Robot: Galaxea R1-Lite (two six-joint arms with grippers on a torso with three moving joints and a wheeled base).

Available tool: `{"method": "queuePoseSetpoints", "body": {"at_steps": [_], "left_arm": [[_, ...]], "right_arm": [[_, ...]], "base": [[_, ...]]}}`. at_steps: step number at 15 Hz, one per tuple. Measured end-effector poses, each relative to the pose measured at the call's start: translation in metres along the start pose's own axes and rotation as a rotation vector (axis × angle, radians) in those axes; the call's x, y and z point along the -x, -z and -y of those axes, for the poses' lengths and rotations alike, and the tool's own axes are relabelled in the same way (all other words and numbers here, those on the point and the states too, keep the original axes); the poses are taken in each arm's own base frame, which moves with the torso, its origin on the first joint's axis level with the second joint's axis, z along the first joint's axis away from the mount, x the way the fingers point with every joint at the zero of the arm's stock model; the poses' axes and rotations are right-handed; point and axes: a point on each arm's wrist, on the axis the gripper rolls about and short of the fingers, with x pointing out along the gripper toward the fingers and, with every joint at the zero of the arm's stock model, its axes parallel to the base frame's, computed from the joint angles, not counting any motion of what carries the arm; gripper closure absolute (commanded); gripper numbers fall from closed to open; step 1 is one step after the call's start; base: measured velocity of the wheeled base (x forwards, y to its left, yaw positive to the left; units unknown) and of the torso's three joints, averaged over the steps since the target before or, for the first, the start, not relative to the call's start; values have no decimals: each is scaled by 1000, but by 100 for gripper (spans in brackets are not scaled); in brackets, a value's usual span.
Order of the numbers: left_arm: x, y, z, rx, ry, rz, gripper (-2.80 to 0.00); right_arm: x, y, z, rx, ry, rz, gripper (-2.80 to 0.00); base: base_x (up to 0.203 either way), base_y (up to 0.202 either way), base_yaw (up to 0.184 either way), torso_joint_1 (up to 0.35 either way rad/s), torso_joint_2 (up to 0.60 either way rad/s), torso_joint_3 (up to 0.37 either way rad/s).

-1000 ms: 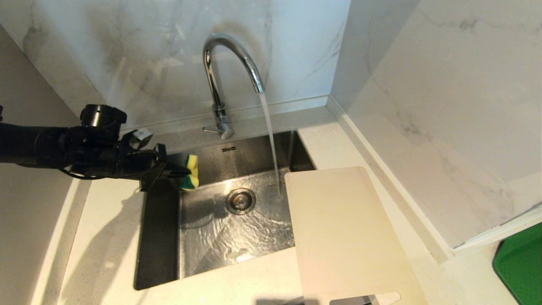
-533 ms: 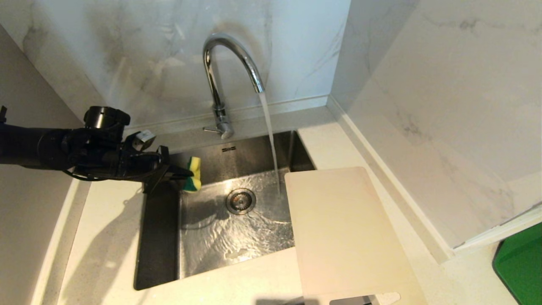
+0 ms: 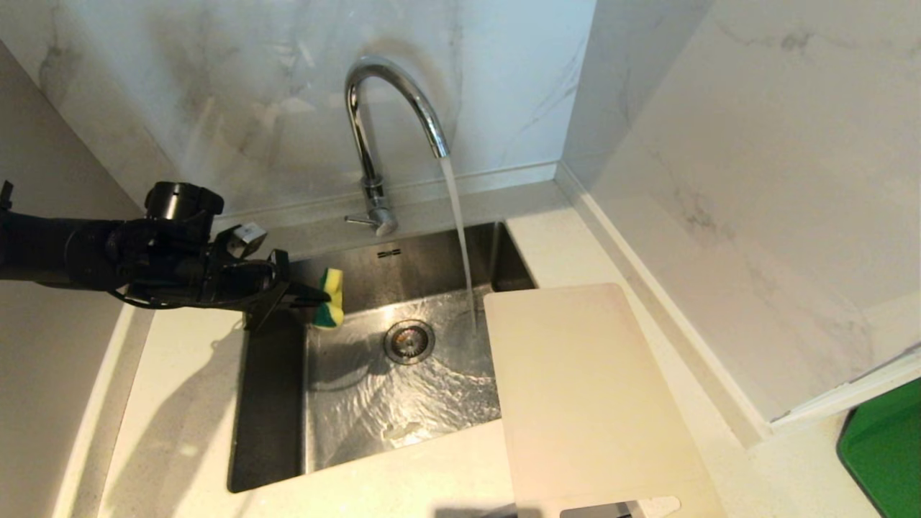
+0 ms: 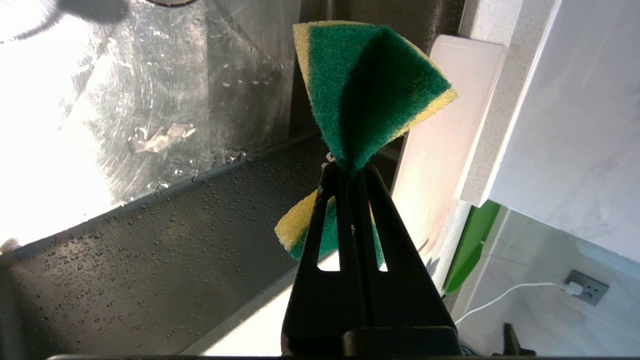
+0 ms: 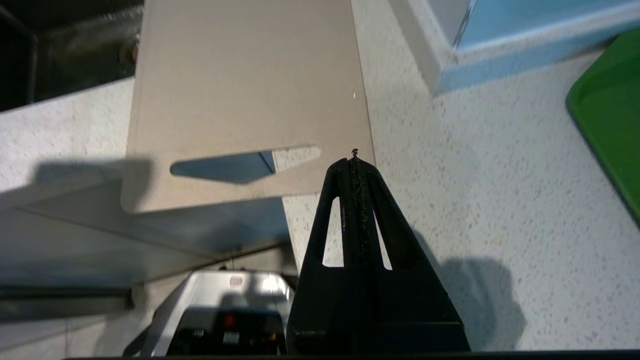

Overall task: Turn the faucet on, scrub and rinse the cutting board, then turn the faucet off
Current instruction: Put down the cleaning cloth

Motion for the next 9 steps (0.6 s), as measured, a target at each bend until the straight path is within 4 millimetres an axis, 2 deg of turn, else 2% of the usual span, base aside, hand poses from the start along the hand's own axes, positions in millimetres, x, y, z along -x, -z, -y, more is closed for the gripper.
{"method": "queuePoseSetpoints", "body": {"at_steps": [5,9], "left_arm": [[-1,2,1,-1,0,-6,0],[-1,2,1,-3,1,-3,0]], "right_arm": [[11,3,0,31,-5,150,0],[12,9,1,149,50,121,0]], "base": [[0,0,0,0,0,0],[0,0,0,0,0,0]]}}
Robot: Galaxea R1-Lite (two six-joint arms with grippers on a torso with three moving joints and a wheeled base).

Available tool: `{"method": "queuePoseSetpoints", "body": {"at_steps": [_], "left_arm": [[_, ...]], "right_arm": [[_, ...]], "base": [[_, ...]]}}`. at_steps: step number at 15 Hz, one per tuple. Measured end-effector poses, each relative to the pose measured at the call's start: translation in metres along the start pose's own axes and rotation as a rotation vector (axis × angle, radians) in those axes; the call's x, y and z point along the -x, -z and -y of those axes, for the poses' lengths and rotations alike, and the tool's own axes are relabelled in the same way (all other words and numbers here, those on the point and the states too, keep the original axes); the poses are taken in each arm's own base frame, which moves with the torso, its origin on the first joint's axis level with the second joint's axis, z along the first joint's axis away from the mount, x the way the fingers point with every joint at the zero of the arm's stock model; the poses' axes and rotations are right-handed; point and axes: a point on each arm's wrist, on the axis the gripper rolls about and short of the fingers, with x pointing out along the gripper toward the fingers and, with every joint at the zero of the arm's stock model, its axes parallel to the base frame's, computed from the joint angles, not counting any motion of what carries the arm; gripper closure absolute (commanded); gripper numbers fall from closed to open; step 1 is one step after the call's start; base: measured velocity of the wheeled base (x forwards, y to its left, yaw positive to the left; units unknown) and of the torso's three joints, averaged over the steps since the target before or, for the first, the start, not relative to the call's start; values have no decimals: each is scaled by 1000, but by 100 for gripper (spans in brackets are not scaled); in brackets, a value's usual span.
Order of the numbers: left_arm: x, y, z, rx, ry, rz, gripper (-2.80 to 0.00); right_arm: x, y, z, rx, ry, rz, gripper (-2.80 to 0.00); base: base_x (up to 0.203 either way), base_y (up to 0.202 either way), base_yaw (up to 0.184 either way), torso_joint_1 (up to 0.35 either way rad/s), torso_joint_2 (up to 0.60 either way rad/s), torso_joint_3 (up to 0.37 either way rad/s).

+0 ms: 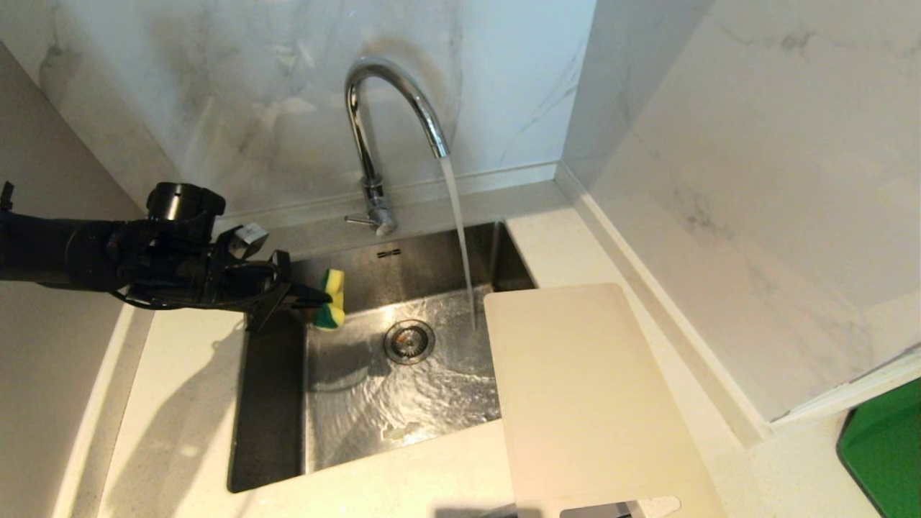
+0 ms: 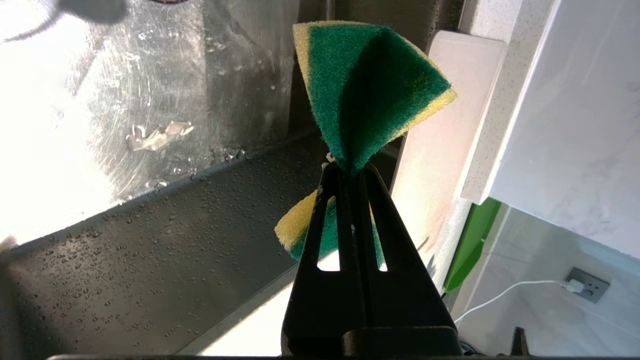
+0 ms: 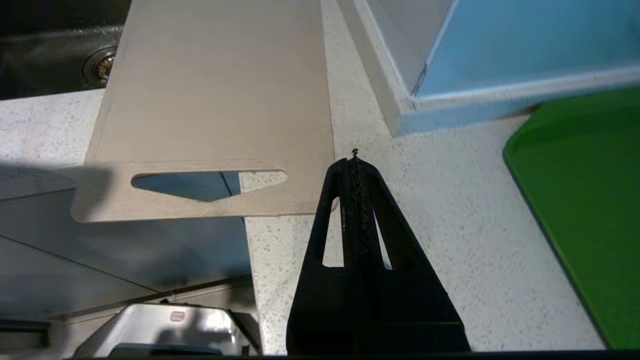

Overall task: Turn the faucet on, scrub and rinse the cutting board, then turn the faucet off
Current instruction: Put down the cleaning cloth

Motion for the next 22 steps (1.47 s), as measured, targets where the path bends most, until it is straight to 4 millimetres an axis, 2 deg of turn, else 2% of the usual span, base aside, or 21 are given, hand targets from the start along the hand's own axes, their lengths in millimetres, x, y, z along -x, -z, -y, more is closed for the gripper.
{"method": "queuePoseSetpoints", "body": {"at_steps": [16,19,22], "left_arm": [[2,-2,0,-6,-9,15,0],[4,-4,2,-47,-63,56,0],[16,-4,0,-103,-159,79,0]], "right_arm": [[0,0,0,1,-14,3,0],[0,0,0,1,-14,3,0],[0,0,0,2,-15,3,0]], "base": [[0,0,0,0,0,0],[0,0,0,0,0,0],[0,0,0,0,0,0]]}}
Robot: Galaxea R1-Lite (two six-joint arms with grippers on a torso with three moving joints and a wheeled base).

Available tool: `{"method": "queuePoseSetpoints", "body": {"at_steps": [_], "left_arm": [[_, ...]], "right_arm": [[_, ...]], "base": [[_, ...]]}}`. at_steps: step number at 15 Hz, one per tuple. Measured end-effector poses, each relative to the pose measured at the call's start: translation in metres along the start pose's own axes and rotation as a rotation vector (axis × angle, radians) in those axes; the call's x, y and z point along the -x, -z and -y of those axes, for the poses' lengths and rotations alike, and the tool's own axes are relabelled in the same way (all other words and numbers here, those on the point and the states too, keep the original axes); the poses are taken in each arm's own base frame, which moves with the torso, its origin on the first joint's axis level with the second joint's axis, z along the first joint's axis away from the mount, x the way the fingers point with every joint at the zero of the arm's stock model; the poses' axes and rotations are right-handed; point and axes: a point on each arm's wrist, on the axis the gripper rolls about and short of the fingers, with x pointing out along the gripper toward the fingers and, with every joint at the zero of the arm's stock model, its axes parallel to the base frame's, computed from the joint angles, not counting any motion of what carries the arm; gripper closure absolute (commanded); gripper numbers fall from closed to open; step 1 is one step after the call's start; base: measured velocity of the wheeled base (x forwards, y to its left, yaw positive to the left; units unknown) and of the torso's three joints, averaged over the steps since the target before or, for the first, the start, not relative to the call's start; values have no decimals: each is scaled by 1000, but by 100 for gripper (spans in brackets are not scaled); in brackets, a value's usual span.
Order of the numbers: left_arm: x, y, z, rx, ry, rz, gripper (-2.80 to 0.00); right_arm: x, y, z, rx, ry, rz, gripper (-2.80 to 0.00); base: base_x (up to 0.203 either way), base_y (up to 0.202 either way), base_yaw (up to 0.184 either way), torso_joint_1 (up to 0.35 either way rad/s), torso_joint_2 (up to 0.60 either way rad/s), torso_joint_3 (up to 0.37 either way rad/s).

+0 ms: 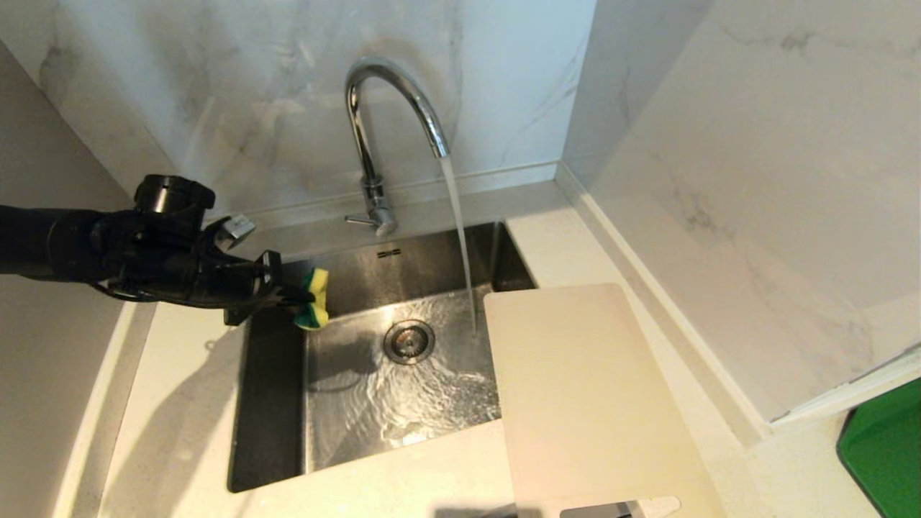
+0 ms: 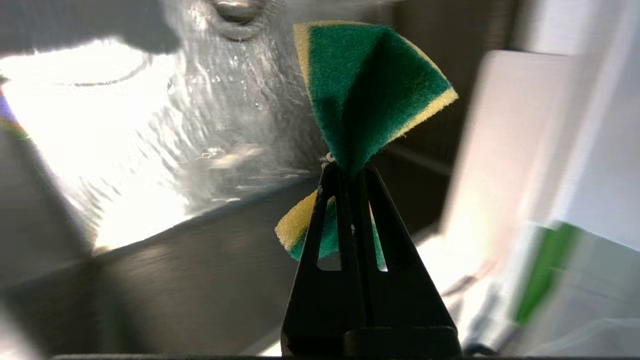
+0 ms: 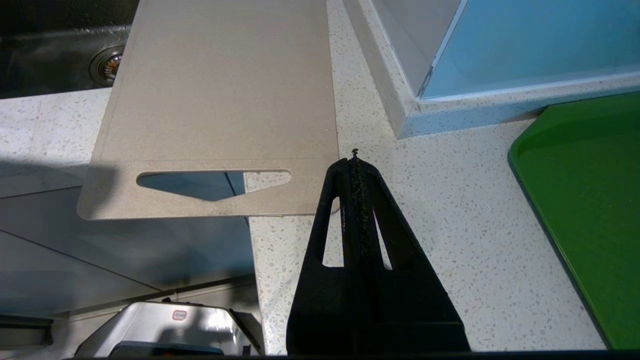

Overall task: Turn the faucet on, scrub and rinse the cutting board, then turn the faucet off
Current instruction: Put down the cleaning cloth

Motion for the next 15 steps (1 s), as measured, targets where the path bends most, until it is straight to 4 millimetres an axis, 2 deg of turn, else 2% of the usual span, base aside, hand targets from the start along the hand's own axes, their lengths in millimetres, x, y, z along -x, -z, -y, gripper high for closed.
{"method": "queuePoseSetpoints", "body": {"at_steps": [4,7,9,15], "left_arm": [[22,-9,-1,-92,-215,28,0],[32,-11,-11,-143,-427,33,0],[40,-16,-28,-162,-559,44,0],[54,-26,-83,-100,-675,7,0]], "right_arm": [[0,0,0,0,0,0,0],[0,0,0,0,0,0,0],[0,0,0,0,-1,0,0],[0,0,0,-1,0,0,0]], "base": [[0,0,0,0,0,0],[0,0,0,0,0,0],[0,0,0,0,0,0],[0,0,0,0,0,0]]}}
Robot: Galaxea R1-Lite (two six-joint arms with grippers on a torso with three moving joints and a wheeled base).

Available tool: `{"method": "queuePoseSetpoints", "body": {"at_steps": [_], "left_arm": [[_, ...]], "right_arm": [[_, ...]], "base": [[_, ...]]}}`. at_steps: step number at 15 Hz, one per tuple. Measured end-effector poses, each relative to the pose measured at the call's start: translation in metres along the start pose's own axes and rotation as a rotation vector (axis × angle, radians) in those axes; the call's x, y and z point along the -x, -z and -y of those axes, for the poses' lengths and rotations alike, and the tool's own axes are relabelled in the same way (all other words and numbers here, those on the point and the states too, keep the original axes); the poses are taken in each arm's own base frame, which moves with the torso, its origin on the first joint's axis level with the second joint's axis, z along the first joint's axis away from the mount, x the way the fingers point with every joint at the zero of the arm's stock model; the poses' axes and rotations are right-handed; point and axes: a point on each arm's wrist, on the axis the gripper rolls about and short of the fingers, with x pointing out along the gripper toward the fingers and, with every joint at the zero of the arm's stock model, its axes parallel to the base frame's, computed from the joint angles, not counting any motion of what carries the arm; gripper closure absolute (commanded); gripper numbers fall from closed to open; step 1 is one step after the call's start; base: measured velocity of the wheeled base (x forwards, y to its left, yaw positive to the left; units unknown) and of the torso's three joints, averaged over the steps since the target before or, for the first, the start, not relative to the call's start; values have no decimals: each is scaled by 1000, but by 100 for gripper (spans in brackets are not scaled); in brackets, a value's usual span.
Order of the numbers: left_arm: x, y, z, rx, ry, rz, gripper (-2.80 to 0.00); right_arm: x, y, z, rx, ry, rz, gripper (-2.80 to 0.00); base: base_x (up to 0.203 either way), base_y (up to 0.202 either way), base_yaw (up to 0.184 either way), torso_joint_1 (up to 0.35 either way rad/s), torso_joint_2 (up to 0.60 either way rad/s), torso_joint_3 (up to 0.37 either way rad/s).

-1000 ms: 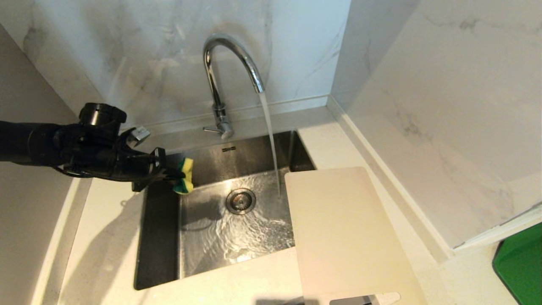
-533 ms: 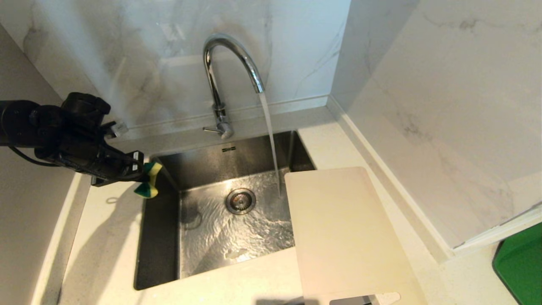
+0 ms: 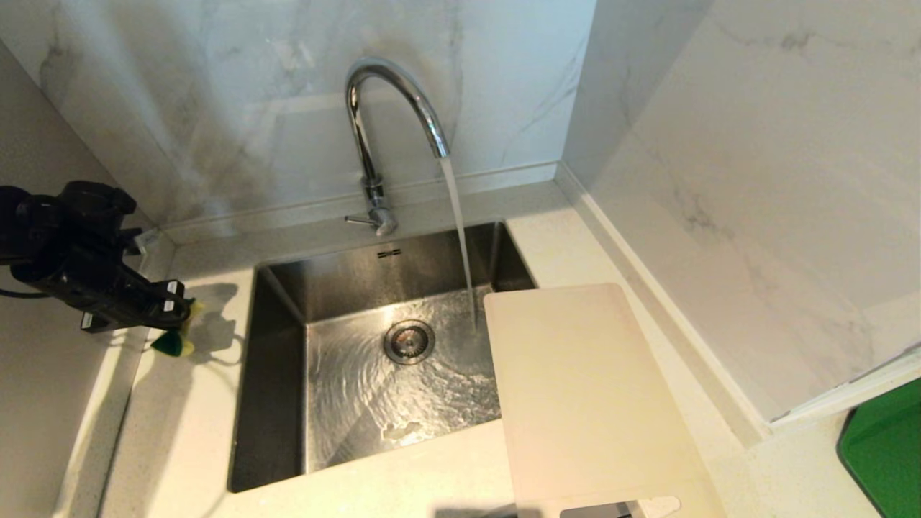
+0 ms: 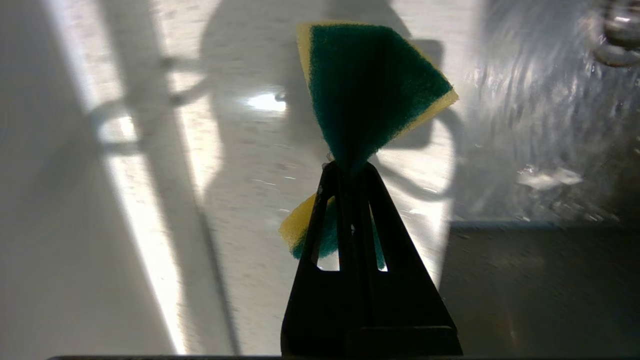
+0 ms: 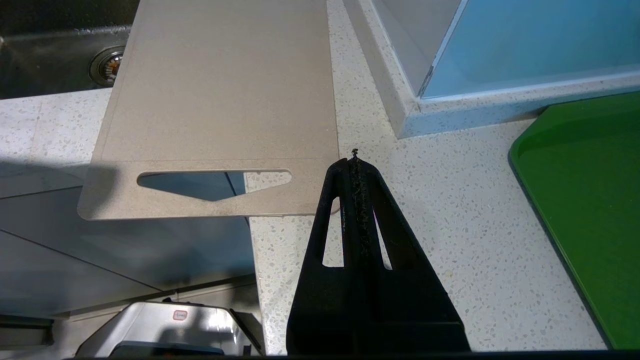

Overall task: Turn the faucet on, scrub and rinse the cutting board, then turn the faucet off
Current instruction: Put down the cleaning cloth

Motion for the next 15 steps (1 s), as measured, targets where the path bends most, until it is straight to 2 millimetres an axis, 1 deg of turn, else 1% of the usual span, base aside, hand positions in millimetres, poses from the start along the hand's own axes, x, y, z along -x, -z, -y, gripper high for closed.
{"method": "queuePoseSetpoints", "body": {"at_steps": [3,6,11,15], "left_arm": [[-17,1,-12,27,-24,-39,0],[-24,3,-14,38,-31,-60,0],[-29,11,-16,43,-35,-92,0],[-24,11,-16,67,-34,-84,0]], "right_arm": [[0,0,0,-4,0,0,0],[0,0,0,-11,0,0,0],[0,0,0,-25,2,0,0],[0,0,0,-25,3,1,0]], "base": [[0,0,0,0,0,0],[0,0,0,0,0,0],[0,0,0,0,0,0],[0,0,0,0,0,0]]}}
